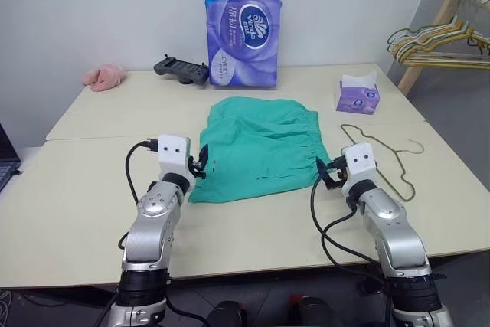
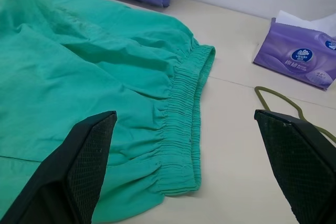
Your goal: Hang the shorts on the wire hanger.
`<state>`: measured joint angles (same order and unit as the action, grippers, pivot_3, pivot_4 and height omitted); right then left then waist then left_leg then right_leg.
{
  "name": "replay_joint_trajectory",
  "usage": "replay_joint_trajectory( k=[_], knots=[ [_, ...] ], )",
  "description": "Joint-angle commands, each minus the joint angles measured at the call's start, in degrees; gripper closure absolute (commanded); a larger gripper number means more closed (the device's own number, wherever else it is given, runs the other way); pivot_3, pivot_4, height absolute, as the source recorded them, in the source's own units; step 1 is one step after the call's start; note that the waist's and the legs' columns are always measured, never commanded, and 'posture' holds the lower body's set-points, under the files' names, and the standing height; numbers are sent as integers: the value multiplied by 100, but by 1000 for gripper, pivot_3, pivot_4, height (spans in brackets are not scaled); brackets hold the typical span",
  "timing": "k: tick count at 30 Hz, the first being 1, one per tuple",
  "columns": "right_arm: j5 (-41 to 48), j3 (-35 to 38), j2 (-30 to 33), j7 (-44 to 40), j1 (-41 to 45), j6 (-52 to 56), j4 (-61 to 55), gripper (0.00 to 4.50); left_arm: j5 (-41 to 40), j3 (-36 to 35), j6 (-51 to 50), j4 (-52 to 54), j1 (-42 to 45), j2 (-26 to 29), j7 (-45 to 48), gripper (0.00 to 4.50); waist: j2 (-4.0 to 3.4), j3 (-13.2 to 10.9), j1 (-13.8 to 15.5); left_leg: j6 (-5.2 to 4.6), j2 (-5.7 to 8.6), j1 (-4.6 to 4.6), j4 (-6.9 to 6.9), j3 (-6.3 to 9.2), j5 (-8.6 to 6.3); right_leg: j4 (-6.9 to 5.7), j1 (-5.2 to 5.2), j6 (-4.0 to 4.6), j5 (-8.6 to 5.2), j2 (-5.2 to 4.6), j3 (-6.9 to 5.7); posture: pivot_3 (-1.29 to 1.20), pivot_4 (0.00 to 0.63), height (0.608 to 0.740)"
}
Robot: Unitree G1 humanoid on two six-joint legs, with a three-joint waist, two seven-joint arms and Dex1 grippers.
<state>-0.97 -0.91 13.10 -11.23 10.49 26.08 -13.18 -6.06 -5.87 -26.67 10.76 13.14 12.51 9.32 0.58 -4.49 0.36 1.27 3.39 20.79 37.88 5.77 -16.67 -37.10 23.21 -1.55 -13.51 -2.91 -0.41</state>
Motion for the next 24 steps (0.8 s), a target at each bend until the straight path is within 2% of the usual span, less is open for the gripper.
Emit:
replay_joint_trajectory(
  k=[1, 24],
  knots=[
    [27, 106, 51, 8, 104, -138, -266, 0, 62, -16, 156, 181, 62, 72, -32, 2009, 0, 0, 0, 0, 0, 0, 0, 0, 0, 0, 0, 0, 0, 0, 0, -6, 74, 740],
    [191, 247, -48, -11, 181, -323, -302, 0, -57, -144, 223, 188, 89, 34, -134, 2009, 0, 0, -6, 0, -1, 0, 0, 1, 0, 0, 0, 0, 0, 0, 0, -3, 81, 740]
  ],
)
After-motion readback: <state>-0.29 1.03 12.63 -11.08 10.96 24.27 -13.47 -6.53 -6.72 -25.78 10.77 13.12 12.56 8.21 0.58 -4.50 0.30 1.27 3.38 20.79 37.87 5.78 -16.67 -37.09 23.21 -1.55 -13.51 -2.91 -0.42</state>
